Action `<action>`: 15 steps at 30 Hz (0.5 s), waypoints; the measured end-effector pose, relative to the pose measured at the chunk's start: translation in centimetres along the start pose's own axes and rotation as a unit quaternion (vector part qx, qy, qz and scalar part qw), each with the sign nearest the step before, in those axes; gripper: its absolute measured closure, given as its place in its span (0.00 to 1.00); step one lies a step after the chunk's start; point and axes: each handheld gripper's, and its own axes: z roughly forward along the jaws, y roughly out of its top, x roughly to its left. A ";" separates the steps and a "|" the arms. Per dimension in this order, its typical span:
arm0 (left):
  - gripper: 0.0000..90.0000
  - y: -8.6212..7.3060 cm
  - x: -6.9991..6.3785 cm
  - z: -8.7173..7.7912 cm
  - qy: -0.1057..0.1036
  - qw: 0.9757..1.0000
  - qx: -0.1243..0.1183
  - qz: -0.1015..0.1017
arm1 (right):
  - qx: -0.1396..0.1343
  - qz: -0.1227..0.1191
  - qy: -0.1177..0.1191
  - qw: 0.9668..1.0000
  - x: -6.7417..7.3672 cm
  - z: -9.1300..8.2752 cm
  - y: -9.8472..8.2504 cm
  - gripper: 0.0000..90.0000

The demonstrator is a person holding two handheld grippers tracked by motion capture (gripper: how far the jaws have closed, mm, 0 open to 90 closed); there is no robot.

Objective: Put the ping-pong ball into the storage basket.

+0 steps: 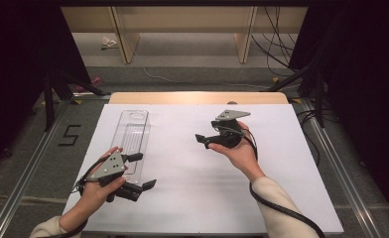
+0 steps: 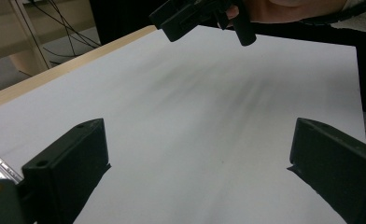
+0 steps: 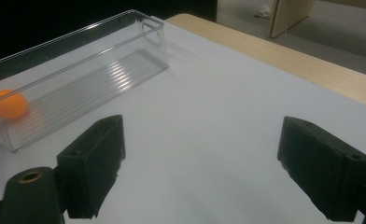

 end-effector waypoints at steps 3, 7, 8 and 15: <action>0.04 0.0 0.0 0.0 0.000 1.000 0.000 0.000 | 0.000 0.003 -0.005 1.000 -0.3 -0.5 -0.3 0.18; 0.04 0.0 0.0 0.0 0.001 1.000 0.001 0.000 | -0.003 0.007 -0.010 1.000 -0.6 -1.2 -0.6 0.18; 0.04 0.0 0.0 0.0 0.001 1.000 0.001 0.000 | -0.003 0.010 -0.011 1.000 -0.6 -1.4 -0.7 0.18; 0.04 0.0 0.0 0.0 0.001 1.000 0.001 0.000 | -0.008 0.017 -0.022 1.000 -1.1 -3.0 -1.4 0.18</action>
